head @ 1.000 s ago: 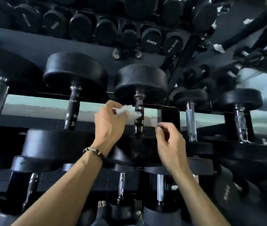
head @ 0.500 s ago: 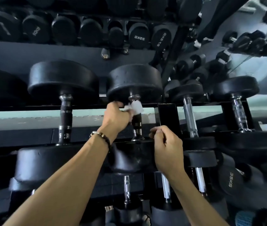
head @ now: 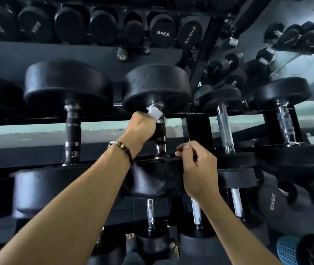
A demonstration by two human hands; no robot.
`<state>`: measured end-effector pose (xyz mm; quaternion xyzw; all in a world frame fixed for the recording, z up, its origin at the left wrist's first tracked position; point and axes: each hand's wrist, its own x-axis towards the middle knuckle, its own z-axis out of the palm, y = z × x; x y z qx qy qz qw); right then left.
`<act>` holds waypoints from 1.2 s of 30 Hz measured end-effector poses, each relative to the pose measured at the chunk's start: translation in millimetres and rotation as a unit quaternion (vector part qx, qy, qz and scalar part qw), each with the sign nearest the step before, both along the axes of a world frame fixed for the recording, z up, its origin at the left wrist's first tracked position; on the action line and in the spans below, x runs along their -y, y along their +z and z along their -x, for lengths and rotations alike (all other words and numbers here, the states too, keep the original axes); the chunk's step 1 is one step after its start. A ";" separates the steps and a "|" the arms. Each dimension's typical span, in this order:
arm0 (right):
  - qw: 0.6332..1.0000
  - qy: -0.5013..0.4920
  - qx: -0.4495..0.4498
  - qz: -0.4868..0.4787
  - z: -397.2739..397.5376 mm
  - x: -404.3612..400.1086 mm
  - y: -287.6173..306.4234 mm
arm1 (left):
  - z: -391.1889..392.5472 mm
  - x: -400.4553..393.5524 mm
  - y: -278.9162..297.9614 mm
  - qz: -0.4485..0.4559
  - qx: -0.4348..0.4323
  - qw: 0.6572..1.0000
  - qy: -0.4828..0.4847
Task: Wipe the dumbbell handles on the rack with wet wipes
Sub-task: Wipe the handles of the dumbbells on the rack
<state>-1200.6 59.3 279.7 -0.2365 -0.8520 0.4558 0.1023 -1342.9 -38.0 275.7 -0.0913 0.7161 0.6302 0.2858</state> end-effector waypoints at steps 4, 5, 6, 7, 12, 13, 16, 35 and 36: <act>1.000 0.004 -0.001 -0.006 0.3 -1.2 -1.3 | -4.1 12.9 -3.6 0.026 0.034 0.997 -0.059; 1.000 0.005 -0.002 -0.003 0.4 -1.9 -2.1 | 3.3 7.2 -5.5 0.019 0.022 0.999 -0.037; 1.000 0.007 -0.004 0.004 0.1 -2.0 -2.6 | 9.9 -0.4 -5.8 0.013 0.008 1.000 -0.019; 1.000 0.010 -0.007 0.010 -0.1 -1.6 -2.4 | 14.6 -6.5 -5.9 0.019 -0.002 1.000 -0.009; 1.000 0.019 -0.016 -0.001 -0.5 -2.1 -1.1 | -5.8 9.1 -21.8 0.145 0.029 0.987 -0.070; 1.000 0.019 -0.019 0.001 -0.6 -2.0 -1.7 | -10.6 12.6 -20.7 0.137 0.046 0.986 -0.083; 1.000 0.021 -0.015 0.012 -1.2 -2.3 -1.4 | 1.1 0.1 -3.0 -0.071 0.113 0.991 -0.006; 0.999 0.033 -0.011 -0.034 -20.9 -1.1 -14.6 | -17.3 12.2 -0.8 0.009 0.190 0.978 -0.082; 0.999 0.034 -0.015 -0.029 -21.7 -0.9 -15.2 | -14.0 15.4 -2.3 0.026 0.182 0.977 -0.104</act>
